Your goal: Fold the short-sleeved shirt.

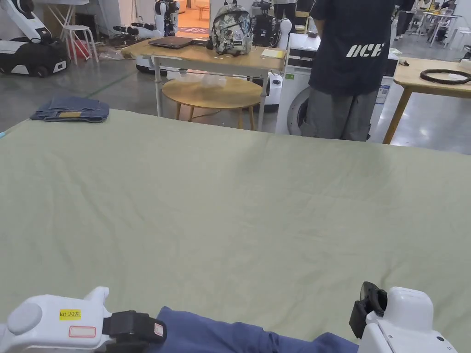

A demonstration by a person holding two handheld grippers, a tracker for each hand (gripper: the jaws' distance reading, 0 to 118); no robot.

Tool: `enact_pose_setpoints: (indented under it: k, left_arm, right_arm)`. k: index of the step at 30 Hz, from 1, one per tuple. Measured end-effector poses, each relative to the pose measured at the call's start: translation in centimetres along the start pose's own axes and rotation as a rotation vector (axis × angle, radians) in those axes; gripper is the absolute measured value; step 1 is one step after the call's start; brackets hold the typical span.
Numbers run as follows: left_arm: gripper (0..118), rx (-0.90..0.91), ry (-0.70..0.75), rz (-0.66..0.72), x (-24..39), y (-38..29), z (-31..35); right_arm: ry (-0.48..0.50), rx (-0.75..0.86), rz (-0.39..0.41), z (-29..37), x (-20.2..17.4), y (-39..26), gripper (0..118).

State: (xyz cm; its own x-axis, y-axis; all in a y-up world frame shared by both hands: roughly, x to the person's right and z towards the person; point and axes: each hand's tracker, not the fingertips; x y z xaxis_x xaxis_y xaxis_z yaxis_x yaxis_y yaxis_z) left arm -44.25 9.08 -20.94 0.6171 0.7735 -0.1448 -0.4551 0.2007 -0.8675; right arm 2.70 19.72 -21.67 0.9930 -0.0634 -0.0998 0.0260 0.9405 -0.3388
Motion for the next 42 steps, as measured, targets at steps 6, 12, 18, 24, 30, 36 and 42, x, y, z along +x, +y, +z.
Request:
enact_pose_setpoints:
  k: [6,12,18,24,30,36,42]
  left_arm:
    - [60,-0.046,-0.224,0.058,-1.7,-0.5,-3.0]
    - [9,-0.027,-0.17,0.069,0.6,-1.9,-2.6]
    - [3,0.035,-0.158,0.012,2.1,-2.5,-0.3]
    - [3,0.132,-0.041,-0.022,1.8,-0.5,4.9]
    - [3,0.231,0.15,-0.066,3.2,0.6,11.0]
    - [3,0.254,0.248,-0.174,7.5,0.3,12.0]
    - [3,0.188,0.227,-0.286,12.9,-0.5,9.3]
  right_arm:
    - [-0.003,0.001,0.004,0.3,0.2,0.3,0]
    - [-0.008,0.006,0.01,0.3,0.2,0.6,0]
    - [-0.001,-0.001,0.015,0.1,-0.2,0.5,0]
    - [0.017,-0.006,0.017,-0.2,-0.8,0.4,0]
    - [0.039,-0.011,0.02,-0.4,-1.5,0.3,0]
    - [0.052,-0.013,0.023,-0.6,-1.8,0.2,0]
    - [0.045,-0.015,0.025,-0.4,-1.5,0.1,0]
